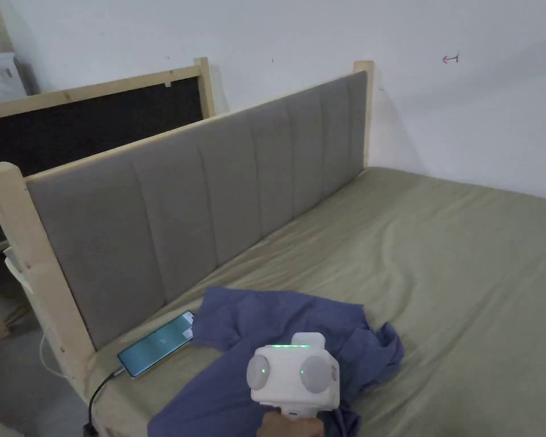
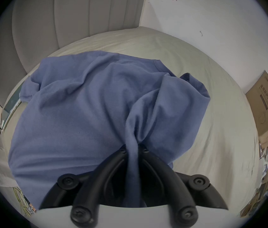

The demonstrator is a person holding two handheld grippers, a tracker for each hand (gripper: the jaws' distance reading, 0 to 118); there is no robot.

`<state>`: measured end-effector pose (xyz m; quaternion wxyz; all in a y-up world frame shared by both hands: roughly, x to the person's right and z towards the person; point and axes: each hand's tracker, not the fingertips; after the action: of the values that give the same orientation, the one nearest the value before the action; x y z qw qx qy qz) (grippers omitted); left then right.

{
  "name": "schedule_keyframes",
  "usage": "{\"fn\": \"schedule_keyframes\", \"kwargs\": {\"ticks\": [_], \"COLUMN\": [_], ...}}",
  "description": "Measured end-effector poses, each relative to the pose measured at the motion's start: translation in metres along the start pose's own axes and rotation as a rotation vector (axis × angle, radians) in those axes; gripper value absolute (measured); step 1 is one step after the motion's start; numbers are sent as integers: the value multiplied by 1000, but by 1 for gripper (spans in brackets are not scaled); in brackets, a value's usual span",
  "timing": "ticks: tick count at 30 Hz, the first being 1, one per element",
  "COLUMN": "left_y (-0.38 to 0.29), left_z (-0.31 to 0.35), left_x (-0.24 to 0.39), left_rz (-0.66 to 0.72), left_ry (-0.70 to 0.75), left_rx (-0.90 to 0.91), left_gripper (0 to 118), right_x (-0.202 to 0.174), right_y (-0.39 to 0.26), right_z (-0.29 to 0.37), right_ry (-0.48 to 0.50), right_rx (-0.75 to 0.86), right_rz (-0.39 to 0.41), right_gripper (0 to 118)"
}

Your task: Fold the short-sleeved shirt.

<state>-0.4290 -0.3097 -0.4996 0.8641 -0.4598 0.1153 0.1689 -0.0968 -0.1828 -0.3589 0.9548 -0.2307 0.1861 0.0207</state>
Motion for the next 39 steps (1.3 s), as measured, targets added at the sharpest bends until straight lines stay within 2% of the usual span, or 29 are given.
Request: {"fn": "schedule_keyframes", "kwargs": {"ticks": [3,8,14,20,22,26,30,34,39], "left_y": [5,12,39,68,71,60,16,-73,-231], "left_z": [8,39,106,184,209,256,278,246,139], "left_x": [4,0,18,108,153,258,364,452,518], "left_rz": [9,124,121,-10,-77,-217,-370,-485,-808], "left_ry": [4,-40,-111,-298,-396,-631,-826,-940,-777], "left_rx": [-11,54,154,271,301,313,266,60,-269], "left_gripper": [5,5,5,5,5,5,5,5,5], "right_x": [6,27,66,96,91,113,152,182,230], "right_y": [4,11,16,17,23,25,20,8,-26], "right_z": [7,20,45,88,109,146,186,224,242], "right_ry": [-13,-50,-109,-187,-229,-315,-438,-537,-655], "right_rx": [8,39,100,157,177,219,272,300,246], "right_rz": [-10,-45,-120,-160,-176,-216,-257,-343,-406], "right_gripper": [0,0,0,0,0,0,0,0,0]}}
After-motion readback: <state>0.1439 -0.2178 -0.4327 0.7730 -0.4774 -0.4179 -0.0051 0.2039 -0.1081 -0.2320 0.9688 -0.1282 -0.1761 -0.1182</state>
